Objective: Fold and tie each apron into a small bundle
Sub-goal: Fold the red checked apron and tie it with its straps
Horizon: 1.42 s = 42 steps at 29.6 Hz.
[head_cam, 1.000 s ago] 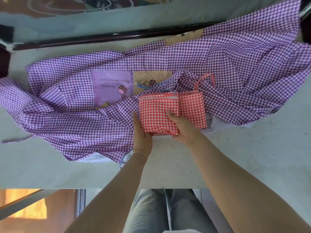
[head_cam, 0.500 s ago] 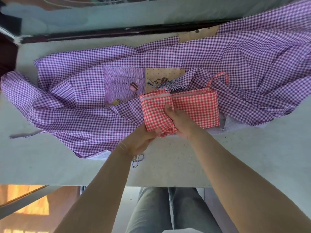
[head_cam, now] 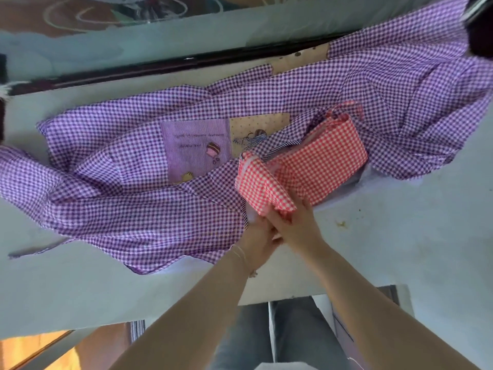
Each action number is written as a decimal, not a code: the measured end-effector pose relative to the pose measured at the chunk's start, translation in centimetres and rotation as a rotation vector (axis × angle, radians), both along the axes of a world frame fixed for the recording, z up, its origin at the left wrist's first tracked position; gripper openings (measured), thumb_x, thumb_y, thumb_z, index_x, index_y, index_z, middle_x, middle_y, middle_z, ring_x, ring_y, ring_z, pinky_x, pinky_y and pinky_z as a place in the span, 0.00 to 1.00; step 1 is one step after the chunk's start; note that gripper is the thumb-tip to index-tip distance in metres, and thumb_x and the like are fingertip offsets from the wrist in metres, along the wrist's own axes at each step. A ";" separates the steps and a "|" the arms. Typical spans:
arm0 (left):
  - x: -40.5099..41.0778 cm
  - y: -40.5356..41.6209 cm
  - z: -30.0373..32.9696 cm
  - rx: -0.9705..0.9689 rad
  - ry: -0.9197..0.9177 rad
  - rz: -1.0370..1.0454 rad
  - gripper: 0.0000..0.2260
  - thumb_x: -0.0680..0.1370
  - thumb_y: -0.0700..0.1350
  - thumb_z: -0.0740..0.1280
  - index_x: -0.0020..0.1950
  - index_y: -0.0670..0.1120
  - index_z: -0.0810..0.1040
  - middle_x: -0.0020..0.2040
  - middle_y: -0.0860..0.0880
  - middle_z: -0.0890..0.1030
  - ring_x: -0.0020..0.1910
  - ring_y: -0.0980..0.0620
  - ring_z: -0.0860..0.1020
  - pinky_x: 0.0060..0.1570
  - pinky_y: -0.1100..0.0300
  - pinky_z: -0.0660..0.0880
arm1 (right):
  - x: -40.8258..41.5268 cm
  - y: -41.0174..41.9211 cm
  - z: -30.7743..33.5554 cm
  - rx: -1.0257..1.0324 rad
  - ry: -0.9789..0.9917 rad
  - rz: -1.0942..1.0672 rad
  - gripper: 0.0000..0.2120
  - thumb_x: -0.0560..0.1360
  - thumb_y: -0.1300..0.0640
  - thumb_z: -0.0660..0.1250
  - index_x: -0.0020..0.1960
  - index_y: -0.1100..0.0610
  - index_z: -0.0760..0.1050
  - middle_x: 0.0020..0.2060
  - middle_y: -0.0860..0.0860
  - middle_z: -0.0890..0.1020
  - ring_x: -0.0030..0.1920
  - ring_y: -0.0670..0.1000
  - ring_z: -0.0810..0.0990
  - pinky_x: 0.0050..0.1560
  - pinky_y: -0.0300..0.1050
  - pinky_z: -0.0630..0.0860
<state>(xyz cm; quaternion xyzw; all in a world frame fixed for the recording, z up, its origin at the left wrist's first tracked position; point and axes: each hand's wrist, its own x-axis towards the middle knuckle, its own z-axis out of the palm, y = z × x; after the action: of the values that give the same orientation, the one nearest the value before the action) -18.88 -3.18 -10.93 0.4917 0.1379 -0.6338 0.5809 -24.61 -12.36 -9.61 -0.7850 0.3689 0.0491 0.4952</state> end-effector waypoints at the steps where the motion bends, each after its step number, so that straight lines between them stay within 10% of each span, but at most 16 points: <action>1: 0.3 0.5 0.2 0.015 -0.050 -0.189 0.17 0.83 0.51 0.53 0.72 0.52 0.64 0.67 0.48 0.74 0.63 0.50 0.75 0.55 0.57 0.76 | -0.2 0.1 0.2 -0.035 -0.060 -0.030 0.29 0.74 0.40 0.62 0.69 0.57 0.69 0.66 0.56 0.72 0.67 0.57 0.67 0.68 0.61 0.63; 5: 5.4 2.0 4.1 0.168 -0.467 -0.957 0.07 0.82 0.39 0.58 0.53 0.43 0.76 0.55 0.41 0.82 0.40 0.56 0.80 0.43 0.64 0.76 | -1.9 0.0 -2.2 -0.299 -0.157 0.180 0.18 0.72 0.50 0.66 0.61 0.51 0.70 0.57 0.56 0.79 0.60 0.57 0.75 0.58 0.65 0.73; 8: 8.0 0.9 8.7 0.003 -0.925 -0.791 0.04 0.79 0.42 0.64 0.45 0.46 0.77 0.40 0.51 0.81 0.34 0.62 0.78 0.38 0.69 0.75 | -4.0 0.0 -4.8 -0.568 -0.078 0.526 0.22 0.72 0.48 0.59 0.65 0.53 0.72 0.65 0.56 0.76 0.69 0.62 0.70 0.68 0.68 0.64; 11: 8.2 -2.2 9.4 -0.243 -1.348 -0.882 0.04 0.80 0.46 0.63 0.51 0.51 0.77 0.46 0.59 0.78 0.45 0.68 0.73 0.50 0.71 0.71 | -4.2 -0.2 -5.3 -0.561 -0.131 0.668 0.22 0.75 0.46 0.61 0.68 0.50 0.70 0.68 0.54 0.74 0.71 0.59 0.67 0.71 0.64 0.61; 16: 8.6 -3.1 0.0 -0.374 -1.708 -1.725 0.23 0.82 0.47 0.57 0.77 0.55 0.58 0.76 0.54 0.61 0.75 0.52 0.57 0.75 0.51 0.51 | -5.0 0.0 -5.8 -0.768 -0.284 0.670 0.19 0.75 0.57 0.64 0.65 0.55 0.75 0.64 0.54 0.77 0.69 0.57 0.69 0.73 0.57 0.62; 23: 10.3 -2.4 -2.6 -0.479 -1.643 -1.679 0.26 0.79 0.46 0.64 0.75 0.53 0.61 0.78 0.54 0.56 0.77 0.52 0.53 0.76 0.51 0.49 | -6.3 3.0 -8.7 -0.734 -0.348 0.436 0.18 0.79 0.55 0.62 0.68 0.57 0.71 0.64 0.53 0.74 0.68 0.57 0.70 0.72 0.56 0.64; 27: 15.1 -0.2 -3.8 -0.702 -1.898 -1.761 0.39 0.72 0.42 0.74 0.77 0.53 0.56 0.78 0.50 0.54 0.76 0.49 0.55 0.71 0.49 0.58 | -7.3 2.8 -8.7 -0.538 -0.353 0.235 0.17 0.76 0.55 0.63 0.63 0.58 0.77 0.59 0.52 0.81 0.65 0.55 0.74 0.68 0.52 0.68; 30: 15.8 0.7 -3.9 -0.579 -1.822 -1.832 0.44 0.73 0.50 0.71 0.77 0.55 0.43 0.78 0.54 0.44 0.77 0.55 0.45 0.75 0.50 0.51 | -6.9 3.5 -7.8 -0.397 -0.343 -0.075 0.13 0.76 0.55 0.63 0.57 0.59 0.77 0.54 0.54 0.80 0.58 0.53 0.74 0.59 0.45 0.73; 36: 11.6 0.5 -2.4 -0.218 -1.346 -1.156 0.36 0.72 0.70 0.59 0.69 0.46 0.71 0.68 0.46 0.74 0.67 0.49 0.71 0.70 0.48 0.65 | -5.0 3.5 -5.2 -0.198 -0.188 -0.414 0.15 0.80 0.52 0.59 0.34 0.47 0.63 0.30 0.38 0.67 0.37 0.47 0.69 0.39 0.40 0.63; 42: 8.9 -0.9 -3.0 0.130 -1.387 -0.889 0.25 0.74 0.63 0.64 0.55 0.42 0.80 0.51 0.45 0.79 0.55 0.48 0.73 0.59 0.53 0.72 | -3.9 2.4 -3.7 -0.021 -0.054 -0.482 0.11 0.81 0.45 0.54 0.45 0.48 0.70 0.32 0.44 0.76 0.32 0.44 0.74 0.33 0.37 0.68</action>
<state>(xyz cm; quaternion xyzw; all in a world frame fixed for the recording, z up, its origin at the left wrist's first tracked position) -10.01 -4.04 -13.97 0.8126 -0.4230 -0.3479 0.1994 -28.54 -9.95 -13.35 -0.6804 0.5324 -0.0954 0.4944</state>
